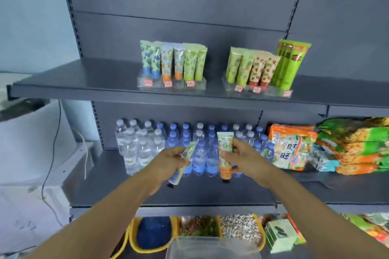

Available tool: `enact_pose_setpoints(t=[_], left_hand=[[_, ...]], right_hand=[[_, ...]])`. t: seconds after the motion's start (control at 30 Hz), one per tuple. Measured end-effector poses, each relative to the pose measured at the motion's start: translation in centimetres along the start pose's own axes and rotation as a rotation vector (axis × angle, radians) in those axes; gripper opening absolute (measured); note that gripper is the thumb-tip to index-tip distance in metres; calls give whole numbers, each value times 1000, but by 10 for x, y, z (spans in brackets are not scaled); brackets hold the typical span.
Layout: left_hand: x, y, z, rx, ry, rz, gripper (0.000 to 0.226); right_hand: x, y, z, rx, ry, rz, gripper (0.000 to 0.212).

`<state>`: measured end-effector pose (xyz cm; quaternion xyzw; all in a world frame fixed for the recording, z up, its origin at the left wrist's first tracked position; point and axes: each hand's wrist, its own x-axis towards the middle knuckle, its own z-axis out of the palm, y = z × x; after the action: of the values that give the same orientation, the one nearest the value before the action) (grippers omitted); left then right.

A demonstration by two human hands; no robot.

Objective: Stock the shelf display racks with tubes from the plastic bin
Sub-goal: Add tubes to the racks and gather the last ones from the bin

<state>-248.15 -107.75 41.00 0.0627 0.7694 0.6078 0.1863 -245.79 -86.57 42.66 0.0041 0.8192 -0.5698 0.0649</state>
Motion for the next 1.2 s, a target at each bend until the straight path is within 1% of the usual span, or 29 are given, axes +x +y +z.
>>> enact_pose_setpoints(t=[0.03, 0.07, 0.13, 0.17, 0.2, 0.23, 0.27, 0.37, 0.43, 0.5, 0.57, 0.6, 0.67, 0.7, 0.73, 0.77, 0.8, 0.83, 0.9, 1.0, 1.03, 1.2], left_hand=[[-2, 10, -3, 28, -15, 35, 17], [-4, 19, -5, 42, -17, 59, 13], [-3, 38, -7, 87, 42, 111, 6], [-1, 47, -8, 104, 69, 147, 17], [-1, 57, -7, 94, 79, 175, 25], [0, 66, -7, 81, 81, 200, 27], [0, 76, -6, 80, 81, 223, 25], [3, 100, 0, 67, 54, 250, 15], [9, 113, 5, 14, 42, 249, 14], [18, 124, 9, 10, 47, 238, 13], [27, 134, 13, 6, 56, 227, 11], [32, 139, 16, -9, 64, 225, 9], [41, 149, 19, -25, 93, 227, 11], [45, 153, 19, -8, 122, 230, 17], [49, 155, 18, 13, 150, 232, 30], [53, 157, 16, 27, 176, 234, 44], [57, 158, 13, 28, 186, 236, 52], [59, 159, 10, 43, 207, 239, 54], [62, 160, 2, 73, 234, 245, 48], [63, 162, -12, 111, 263, 257, 13], [63, 163, -17, 112, 272, 254, 9], [62, 164, -50, 73, 321, 250, 16]], right_hand=[[-3, -11, -4, -23, 29, -23, 7], [-4, -20, -9, -54, 62, -45, 12], [-8, -36, -20, -110, 111, -80, 27], [-11, -45, -26, -132, 125, -98, 28], [-13, -53, -33, -148, 144, -122, 23], [-14, -60, -40, -164, 165, -144, 13], [-15, -67, -49, -178, 194, -162, 4], [-15, -82, -72, -189, 262, -201, 9], [-15, -89, -88, -203, 298, -219, 11], [-12, -95, -105, -214, 343, -248, 13], [-7, -100, -124, -231, 384, -264, 23], [-3, -102, -133, -242, 398, -263, 20], [7, -109, -147, -291, 401, -264, 11], [13, -115, -152, -316, 401, -265, 10], [20, -120, -156, -336, 398, -264, 6], [27, -125, -159, -348, 392, -266, 9], [33, -131, -160, -362, 380, -269, 14], [40, -136, -160, -377, 368, -271, 16], [51, -147, -158, -444, 356, -289, 14], [69, -160, -148, -500, 337, -344, 16], [75, -164, -143, -496, 322, -354, 18], [106, -184, -112, -475, 241, -416, 14]])
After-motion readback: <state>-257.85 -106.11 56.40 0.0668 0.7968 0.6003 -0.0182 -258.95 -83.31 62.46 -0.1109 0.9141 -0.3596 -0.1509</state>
